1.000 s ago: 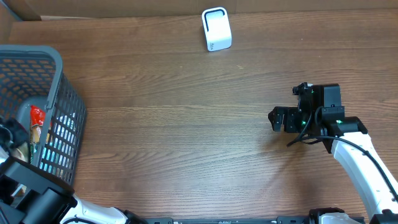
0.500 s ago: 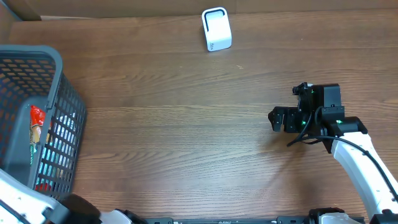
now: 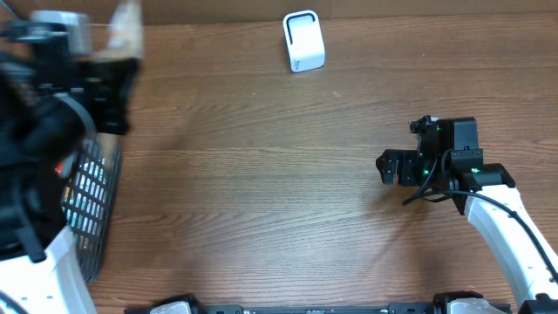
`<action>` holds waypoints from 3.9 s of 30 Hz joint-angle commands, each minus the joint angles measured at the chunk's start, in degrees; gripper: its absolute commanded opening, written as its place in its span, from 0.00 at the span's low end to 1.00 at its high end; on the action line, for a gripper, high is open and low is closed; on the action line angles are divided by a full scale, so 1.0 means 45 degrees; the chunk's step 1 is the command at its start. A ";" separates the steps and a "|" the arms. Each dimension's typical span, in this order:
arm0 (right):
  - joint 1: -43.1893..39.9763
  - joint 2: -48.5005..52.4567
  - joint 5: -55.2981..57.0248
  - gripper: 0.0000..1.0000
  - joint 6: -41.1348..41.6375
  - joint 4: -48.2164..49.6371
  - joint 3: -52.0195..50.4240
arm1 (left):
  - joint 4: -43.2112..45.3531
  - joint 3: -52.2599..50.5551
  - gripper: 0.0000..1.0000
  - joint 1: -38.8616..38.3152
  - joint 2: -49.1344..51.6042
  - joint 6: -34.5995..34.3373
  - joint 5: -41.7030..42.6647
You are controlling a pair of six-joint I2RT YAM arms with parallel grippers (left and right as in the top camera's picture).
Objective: Scan the item barcode
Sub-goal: 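Carry the bread bag out and drop it on the table center, then reach the left gripper into the basket and grasp the spaghetti package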
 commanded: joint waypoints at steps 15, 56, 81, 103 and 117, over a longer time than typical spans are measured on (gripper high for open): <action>0.0063 -0.0015 -0.0107 1.00 -0.0005 0.0063 0.0262 | -0.0544 -0.2749 0.18 -0.7276 0.6722 -0.4847 -0.5119; 0.0063 -0.0015 -0.0107 1.00 -0.0005 0.0068 0.0262 | -0.5950 0.7184 0.99 0.3798 0.5241 -0.4119 -0.6547; 0.0063 -0.0015 -0.0107 1.00 -0.0005 0.0068 0.0262 | -0.0792 -0.5945 1.00 0.9432 0.3113 -0.3614 -0.5911; 0.0063 -0.0015 -0.0107 1.00 -0.0005 0.0068 0.0262 | 0.2982 -0.8820 1.00 0.9418 0.5668 0.1991 -0.5897; 0.0063 -0.0015 -0.0107 1.00 -0.0005 0.0068 0.0262 | 0.2652 -0.8952 0.70 0.9374 0.7087 0.2370 -0.6679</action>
